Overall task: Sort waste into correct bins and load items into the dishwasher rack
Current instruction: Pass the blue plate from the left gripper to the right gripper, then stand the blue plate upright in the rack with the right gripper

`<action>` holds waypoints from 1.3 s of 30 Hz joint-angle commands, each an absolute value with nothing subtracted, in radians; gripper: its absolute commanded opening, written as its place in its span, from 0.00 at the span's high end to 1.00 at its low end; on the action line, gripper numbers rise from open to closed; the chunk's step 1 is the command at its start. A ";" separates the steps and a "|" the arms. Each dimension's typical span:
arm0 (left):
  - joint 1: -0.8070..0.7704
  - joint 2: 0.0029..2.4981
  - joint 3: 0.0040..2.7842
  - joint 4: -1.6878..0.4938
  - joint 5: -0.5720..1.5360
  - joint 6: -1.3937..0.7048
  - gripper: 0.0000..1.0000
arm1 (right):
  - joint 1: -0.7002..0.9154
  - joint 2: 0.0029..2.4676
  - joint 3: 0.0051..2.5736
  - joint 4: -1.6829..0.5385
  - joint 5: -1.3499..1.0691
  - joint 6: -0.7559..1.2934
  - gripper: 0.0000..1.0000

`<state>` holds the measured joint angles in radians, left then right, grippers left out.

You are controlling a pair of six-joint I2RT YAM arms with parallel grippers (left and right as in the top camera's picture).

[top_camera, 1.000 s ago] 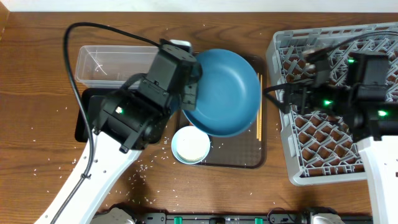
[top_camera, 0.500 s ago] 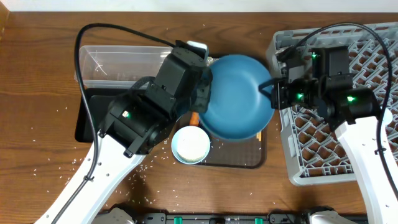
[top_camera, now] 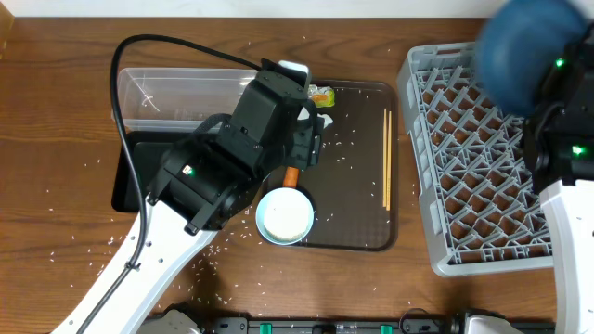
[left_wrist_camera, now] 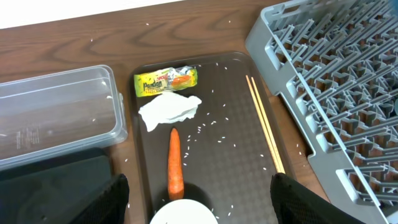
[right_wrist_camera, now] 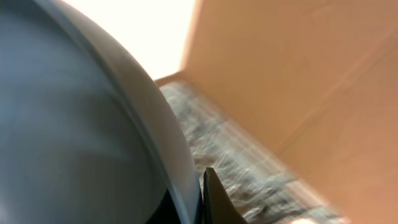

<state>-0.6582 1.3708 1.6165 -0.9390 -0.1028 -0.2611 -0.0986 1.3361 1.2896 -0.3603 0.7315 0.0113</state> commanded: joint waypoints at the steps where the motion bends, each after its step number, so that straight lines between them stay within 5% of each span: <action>1: -0.659 1.363 1.628 -0.945 -0.096 -0.255 0.27 | -0.112 1.401 1.299 -0.270 1.021 -0.262 0.99; 10: -0.659 1.363 1.628 -0.977 -0.086 -0.255 0.27 | -0.117 1.610 1.299 -0.015 1.065 -0.726 0.99; 24: -0.659 1.363 1.628 -0.994 -0.086 -0.255 0.27 | -0.088 1.778 1.295 0.037 1.137 -0.794 0.98; 28: -0.659 1.363 1.628 -0.994 -0.086 -0.255 0.27 | -0.054 1.782 1.295 0.033 1.137 -0.785 0.83; 33: -0.658 1.363 1.628 -1.000 -0.086 -0.238 0.22 | 0.022 1.774 1.295 -0.049 1.136 -0.743 0.25; 39: -0.653 1.347 1.628 -1.033 -0.098 -0.195 0.21 | 0.097 1.771 1.295 -0.200 1.062 -0.564 0.06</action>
